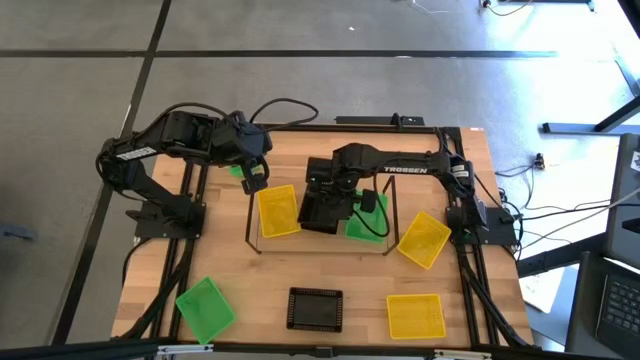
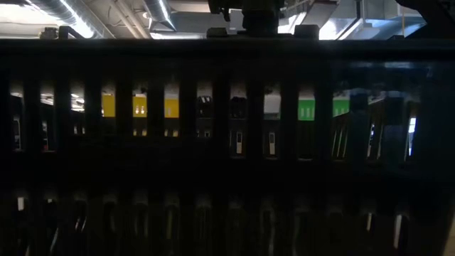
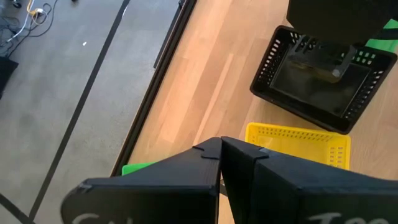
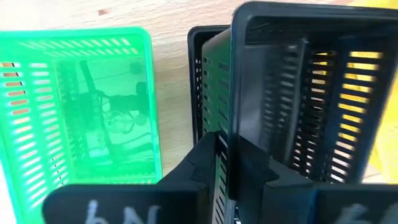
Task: Stack baskets on shelf by color
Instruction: Stack the top black bin on top of the black bin on the shelf, then stack the top yellow bin on top of the yellow bin on the shelf
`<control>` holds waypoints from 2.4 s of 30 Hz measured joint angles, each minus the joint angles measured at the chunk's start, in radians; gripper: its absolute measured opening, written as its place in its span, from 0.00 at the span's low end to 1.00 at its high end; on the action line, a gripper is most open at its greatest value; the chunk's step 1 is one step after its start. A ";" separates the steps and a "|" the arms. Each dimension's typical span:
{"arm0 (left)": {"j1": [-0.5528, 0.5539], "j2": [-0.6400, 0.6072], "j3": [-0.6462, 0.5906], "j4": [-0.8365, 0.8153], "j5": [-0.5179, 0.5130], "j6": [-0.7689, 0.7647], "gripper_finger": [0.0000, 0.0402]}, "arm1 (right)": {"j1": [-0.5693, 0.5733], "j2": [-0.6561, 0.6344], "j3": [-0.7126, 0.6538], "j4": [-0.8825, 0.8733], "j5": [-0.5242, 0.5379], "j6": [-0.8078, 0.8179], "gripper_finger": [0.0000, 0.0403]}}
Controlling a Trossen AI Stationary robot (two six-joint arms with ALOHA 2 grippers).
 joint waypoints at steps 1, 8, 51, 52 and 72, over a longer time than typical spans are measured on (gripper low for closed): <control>0.000 0.000 0.000 0.000 0.000 0.000 0.00 | 0.000 0.000 0.000 0.000 0.000 -0.005 0.09; 0.000 0.000 0.000 0.000 0.000 0.000 0.00 | -0.001 0.000 0.000 0.000 -0.026 -0.020 0.03; 0.004 0.000 0.000 -0.017 -0.129 -0.240 0.00 | -0.112 -0.270 0.028 -0.029 0.125 0.615 0.02; 0.003 0.000 0.000 -0.031 -0.133 -0.262 0.00 | -0.120 -0.282 0.028 -0.029 0.126 0.643 0.01; 0.003 0.000 0.000 -0.108 -0.186 -0.387 0.00 | -0.204 -0.555 0.028 -0.216 0.003 0.829 0.00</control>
